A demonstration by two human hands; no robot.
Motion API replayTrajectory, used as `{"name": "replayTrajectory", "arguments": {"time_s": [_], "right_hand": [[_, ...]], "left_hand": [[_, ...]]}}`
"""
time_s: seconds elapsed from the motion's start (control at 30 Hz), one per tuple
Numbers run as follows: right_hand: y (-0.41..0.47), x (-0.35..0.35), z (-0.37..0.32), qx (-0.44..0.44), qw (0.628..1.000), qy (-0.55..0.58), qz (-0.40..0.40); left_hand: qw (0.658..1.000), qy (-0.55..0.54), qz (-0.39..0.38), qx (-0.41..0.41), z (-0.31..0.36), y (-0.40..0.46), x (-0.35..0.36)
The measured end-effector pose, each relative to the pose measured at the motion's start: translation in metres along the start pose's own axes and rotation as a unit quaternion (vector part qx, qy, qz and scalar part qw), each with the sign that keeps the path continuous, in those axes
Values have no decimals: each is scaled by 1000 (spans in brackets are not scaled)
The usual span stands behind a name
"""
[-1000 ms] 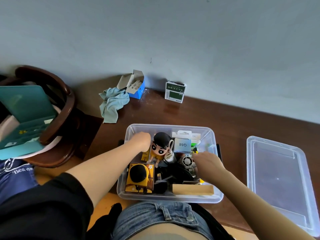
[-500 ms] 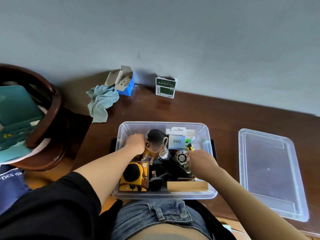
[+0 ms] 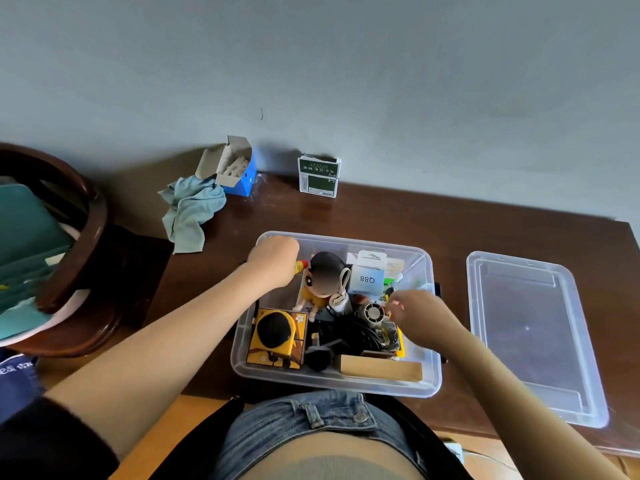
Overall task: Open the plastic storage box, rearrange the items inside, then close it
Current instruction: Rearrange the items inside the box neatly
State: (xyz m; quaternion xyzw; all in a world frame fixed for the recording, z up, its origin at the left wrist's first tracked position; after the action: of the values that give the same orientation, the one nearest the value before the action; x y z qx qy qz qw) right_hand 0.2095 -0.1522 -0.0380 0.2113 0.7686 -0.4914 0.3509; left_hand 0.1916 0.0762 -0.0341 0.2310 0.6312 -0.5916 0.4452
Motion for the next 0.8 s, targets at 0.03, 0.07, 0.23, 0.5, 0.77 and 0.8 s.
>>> {"name": "replayTrajectory", "arguments": {"time_s": [0.03, 0.07, 0.23, 0.5, 0.77, 0.8], "right_hand": [[-3, -8, 1, -3, 999, 29, 20], [-6, -17, 0, -7, 997, 57, 43], [-9, -38, -24, -54, 977, 177, 107], [-9, -34, -62, -163, 900, 400, 64], [-13, -45, 19, -43, 941, 294, 161], [-12, -42, 23, -36, 953, 262, 149]], "left_hand": [[1000, -21, 11, -1, -6, -7, -9], [999, -45, 21, -2, -12, -14, -17], [946, -316, 22, 71, -6, -48, -27], [864, -481, 23, 144, 53, -69, -5], [954, -244, 137, 107, 59, -57, -15], [963, -200, 145, 110, 65, -55, -16]]}}
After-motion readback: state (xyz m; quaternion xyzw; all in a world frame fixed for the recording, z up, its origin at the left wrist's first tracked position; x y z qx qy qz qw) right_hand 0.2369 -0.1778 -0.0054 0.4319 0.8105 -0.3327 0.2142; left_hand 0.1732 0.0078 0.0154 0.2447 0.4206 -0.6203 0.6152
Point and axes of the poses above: each hand's wrist, its own y-axis towards the middle knuckle, its own x-axis out of the palm, z = x × y, the point moved 10 cm from there along y, towards the middle knuckle, and after that the axes turned 7 degrees about -z, right-handed, at the moved point
